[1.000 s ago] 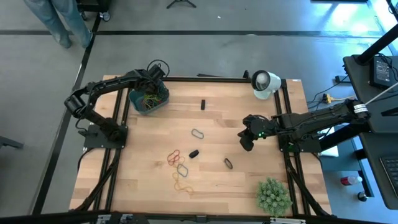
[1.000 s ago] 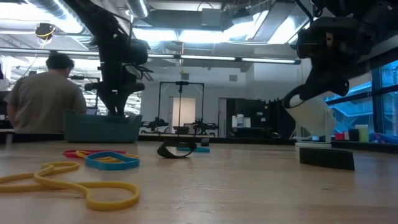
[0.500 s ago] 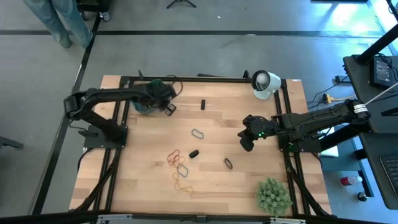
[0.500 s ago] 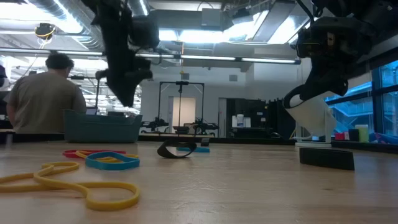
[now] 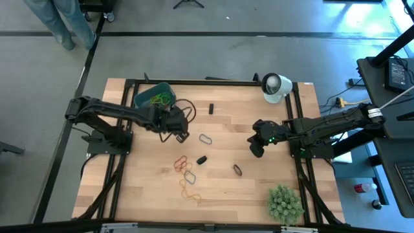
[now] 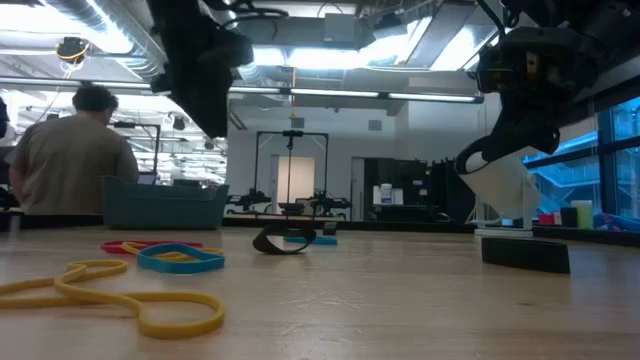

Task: Pick and place rubber bands into bin
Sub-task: Put the red rubber band into the bin

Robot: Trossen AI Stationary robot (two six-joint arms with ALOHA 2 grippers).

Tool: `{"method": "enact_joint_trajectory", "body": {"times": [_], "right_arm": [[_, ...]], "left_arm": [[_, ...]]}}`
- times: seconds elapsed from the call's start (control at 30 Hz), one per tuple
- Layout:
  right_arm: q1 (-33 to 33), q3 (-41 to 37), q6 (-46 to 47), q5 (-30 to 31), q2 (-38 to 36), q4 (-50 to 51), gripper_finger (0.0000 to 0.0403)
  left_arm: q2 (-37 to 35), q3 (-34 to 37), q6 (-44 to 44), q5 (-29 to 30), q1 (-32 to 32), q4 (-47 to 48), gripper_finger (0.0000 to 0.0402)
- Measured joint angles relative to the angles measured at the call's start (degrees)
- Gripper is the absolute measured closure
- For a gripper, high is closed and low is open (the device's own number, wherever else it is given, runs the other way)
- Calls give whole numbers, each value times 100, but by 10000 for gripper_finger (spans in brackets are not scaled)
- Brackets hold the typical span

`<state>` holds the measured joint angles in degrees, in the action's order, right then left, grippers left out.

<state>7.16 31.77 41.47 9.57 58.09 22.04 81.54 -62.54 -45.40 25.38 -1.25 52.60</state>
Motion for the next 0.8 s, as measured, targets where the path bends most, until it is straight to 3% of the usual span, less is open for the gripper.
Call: {"method": "enact_joint_trajectory", "body": {"times": [0.37,0.8], "right_arm": [[-27,0,-282,-4,1,-53,384],[-354,4,-931,0,1,-1808,384]], "left_arm": [[193,2,-1563,-21,-1068,14,304],[229,0,-2049,47,-1341,-11,304]]}}
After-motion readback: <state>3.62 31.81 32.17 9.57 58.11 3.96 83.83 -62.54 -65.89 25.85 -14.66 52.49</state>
